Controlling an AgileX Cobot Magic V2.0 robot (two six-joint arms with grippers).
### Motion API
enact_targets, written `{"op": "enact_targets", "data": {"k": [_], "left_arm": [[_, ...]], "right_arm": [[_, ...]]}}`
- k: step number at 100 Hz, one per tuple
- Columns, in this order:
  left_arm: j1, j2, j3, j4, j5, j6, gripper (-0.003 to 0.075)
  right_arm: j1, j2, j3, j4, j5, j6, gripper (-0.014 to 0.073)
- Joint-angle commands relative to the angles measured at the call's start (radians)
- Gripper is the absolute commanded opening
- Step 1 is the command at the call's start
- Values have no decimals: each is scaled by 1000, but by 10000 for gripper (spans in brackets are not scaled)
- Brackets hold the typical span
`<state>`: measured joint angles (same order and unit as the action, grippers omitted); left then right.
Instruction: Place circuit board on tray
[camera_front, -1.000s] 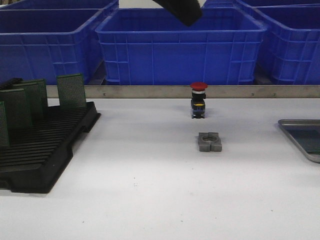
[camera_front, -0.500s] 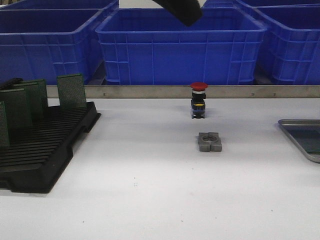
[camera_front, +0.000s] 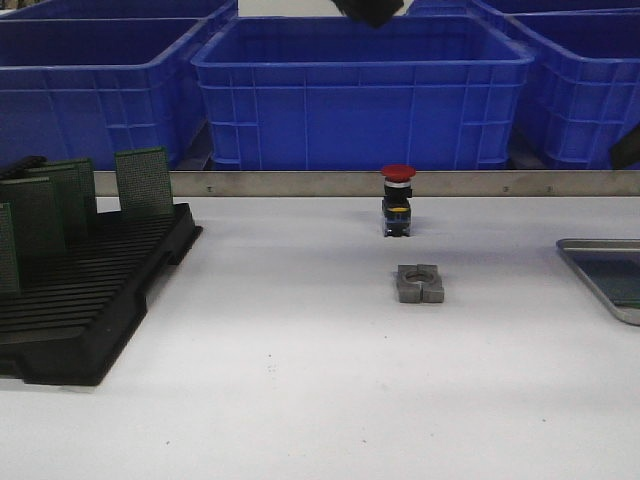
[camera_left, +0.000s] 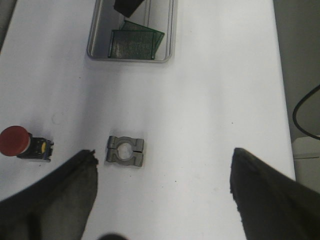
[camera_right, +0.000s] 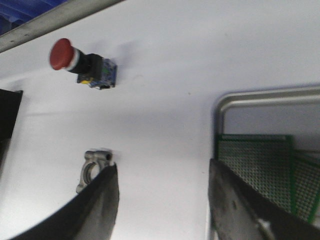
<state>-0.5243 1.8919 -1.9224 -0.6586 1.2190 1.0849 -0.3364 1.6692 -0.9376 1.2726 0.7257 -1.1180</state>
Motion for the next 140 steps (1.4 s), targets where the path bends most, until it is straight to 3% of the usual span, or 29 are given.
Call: {"op": "enact_targets", "data": {"k": [1,24,44,54,91,122,140], "left_arm": [[10,-95,-25,-50,-50,-57,514],[53,-182,-25,24,-112,-204,513],[101,-235,-21,38,-142,-258,512],[123,-275,32,40,-219,-262,512],[242,-605,553,36,-669,-290,512],[339,-950,959,-82,-948,-290,512],[348,-1128,1136,-103,-1029,-290,512]], "right_arm": [[31,-95,-19,46,3,-33,428],[99,-236,-19,46,-34,-74,428],[152,-352,-19,46,-47,-126,428],[177,-405,-19,46,-63,-150,428],[202,-611,27,45,-126,-246,428],[202,-850,195,81,-311,-343,428],[202,-1014,280,113,-396,-379,428]]}}
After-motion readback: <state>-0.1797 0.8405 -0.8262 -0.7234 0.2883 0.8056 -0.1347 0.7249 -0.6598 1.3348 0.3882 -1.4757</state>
